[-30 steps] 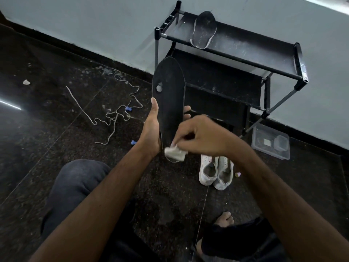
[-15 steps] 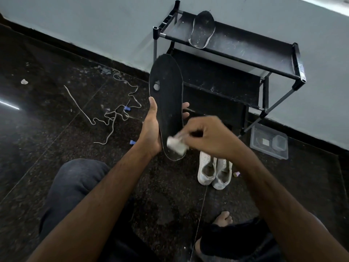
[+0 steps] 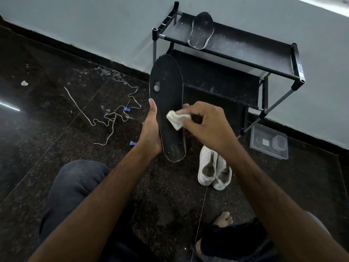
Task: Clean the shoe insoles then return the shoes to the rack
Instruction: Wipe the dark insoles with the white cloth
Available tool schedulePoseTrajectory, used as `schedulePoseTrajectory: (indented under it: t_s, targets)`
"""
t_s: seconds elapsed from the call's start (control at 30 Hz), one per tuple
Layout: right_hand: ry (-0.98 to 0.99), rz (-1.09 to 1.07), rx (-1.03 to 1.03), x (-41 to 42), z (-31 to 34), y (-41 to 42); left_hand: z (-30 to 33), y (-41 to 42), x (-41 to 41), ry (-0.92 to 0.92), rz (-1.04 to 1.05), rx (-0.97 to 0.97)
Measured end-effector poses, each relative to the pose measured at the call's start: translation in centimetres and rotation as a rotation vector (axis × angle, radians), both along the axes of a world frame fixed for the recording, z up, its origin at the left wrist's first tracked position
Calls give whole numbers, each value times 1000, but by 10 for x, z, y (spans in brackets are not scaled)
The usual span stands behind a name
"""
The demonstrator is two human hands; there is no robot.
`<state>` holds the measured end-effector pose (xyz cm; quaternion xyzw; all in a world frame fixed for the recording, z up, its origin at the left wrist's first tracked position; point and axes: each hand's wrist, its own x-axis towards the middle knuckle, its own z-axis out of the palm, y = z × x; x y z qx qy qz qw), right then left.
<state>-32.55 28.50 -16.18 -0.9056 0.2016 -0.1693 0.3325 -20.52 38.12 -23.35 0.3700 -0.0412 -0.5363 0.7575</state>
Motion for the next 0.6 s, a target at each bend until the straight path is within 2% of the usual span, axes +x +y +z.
schedulePoseTrajectory:
  t_s: [0.03, 0.1, 0.17, 0.23, 0.3, 0.37, 0.43, 0.47, 0.53, 0.6]
  targets:
    - [-12, -52, -62, 4, -7, 4, 0, 0, 0, 5, -15, -3]
    - [78, 99, -133, 2, -21, 14, 0, 2, -1, 24, -28, -2]
    - [285, 397, -31, -4, -16, 18, -2, 3, 1, -8, 5, 32]
    - [432, 567, 113, -6, 0, 13, -3, 4, 3, -29, 28, 16]
    - [283, 454, 144, -3, 14, 3, 0, 2, 1, -29, 9, 4]
    - [62, 194, 63, 6, 16, -2, 0, 2, 0, -20, 25, 45]
    - [-13, 5, -82, 17, 4, 3, -1, 3, 0, -27, 45, 47]
    - [8, -4, -152, 20, -4, 9, 0, 4, 0, -27, 40, 33]
    - [153, 191, -151, 15, -15, 20, -1, 6, 0, -5, 11, 17]
    - [384, 474, 9, 5, -11, 24, -1, 7, 1, 20, 36, 20]
